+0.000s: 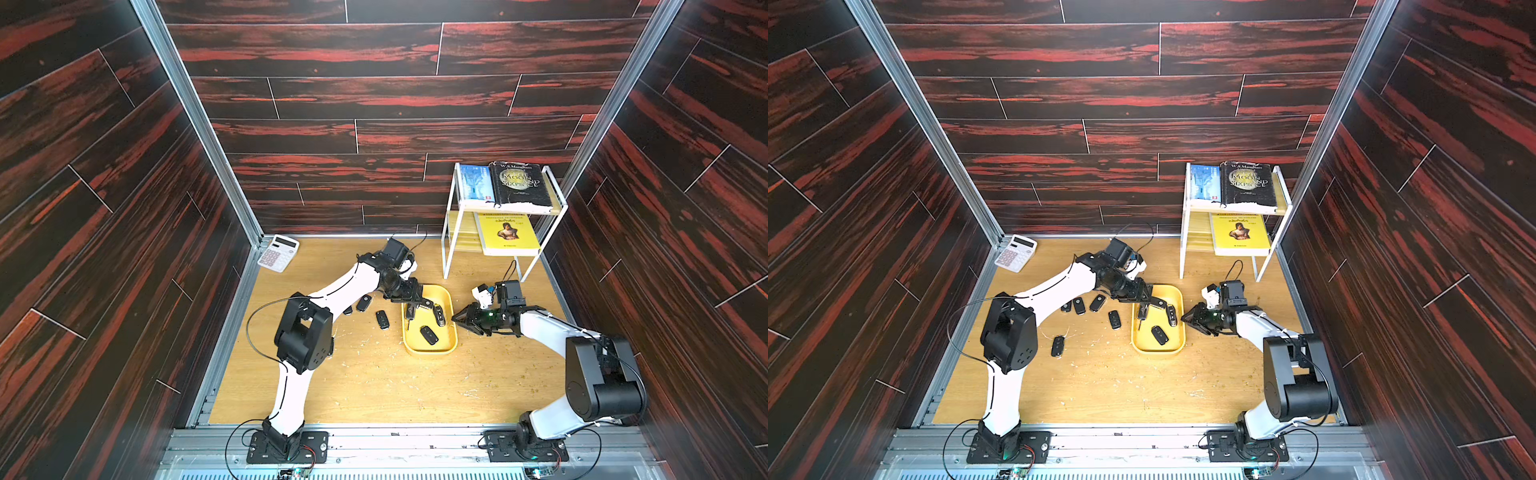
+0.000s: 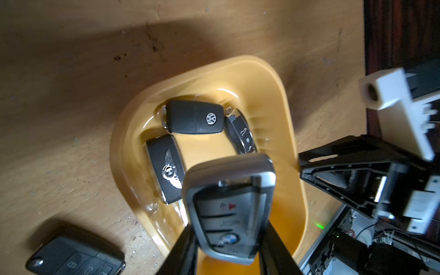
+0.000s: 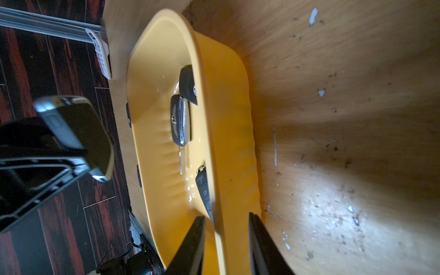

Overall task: Place the car key into the storage box
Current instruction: Place the car key in the storage box.

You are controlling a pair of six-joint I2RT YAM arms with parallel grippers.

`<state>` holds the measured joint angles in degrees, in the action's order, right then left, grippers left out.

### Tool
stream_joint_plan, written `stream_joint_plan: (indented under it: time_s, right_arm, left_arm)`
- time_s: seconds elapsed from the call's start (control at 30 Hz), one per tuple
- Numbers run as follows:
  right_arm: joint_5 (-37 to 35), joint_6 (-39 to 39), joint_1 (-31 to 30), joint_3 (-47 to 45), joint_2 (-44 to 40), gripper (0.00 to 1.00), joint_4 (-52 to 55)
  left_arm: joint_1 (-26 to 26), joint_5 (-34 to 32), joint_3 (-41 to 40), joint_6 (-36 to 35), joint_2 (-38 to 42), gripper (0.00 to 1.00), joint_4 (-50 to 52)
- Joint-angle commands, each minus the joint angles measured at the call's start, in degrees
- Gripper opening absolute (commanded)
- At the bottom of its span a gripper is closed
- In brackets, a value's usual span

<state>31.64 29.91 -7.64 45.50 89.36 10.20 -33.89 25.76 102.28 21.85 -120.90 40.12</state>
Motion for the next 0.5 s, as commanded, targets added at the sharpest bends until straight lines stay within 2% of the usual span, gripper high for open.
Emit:
stream_joint_plan:
  time_s: [0.0,0.23,0.47]
  right_arm:
    - [1.3,-0.5,0.0,0.7,0.6,0.34,-0.3]
    - [1.7,-0.4,0.0,0.5,0.8,0.34,-0.7]
    - [2.1,-0.6,0.0,0.0,0.6,0.32,-1.0]
  left_arm:
    - [-1.2,-6.4,2.0,-0.2,-0.1,0.1,3.7]
    - [-3.7,-13.0,8.8,0.3,-4.6,0.08,10.1]
    - [-5.5,-15.3,18.2,1.5,-11.6,0.08,16.9]
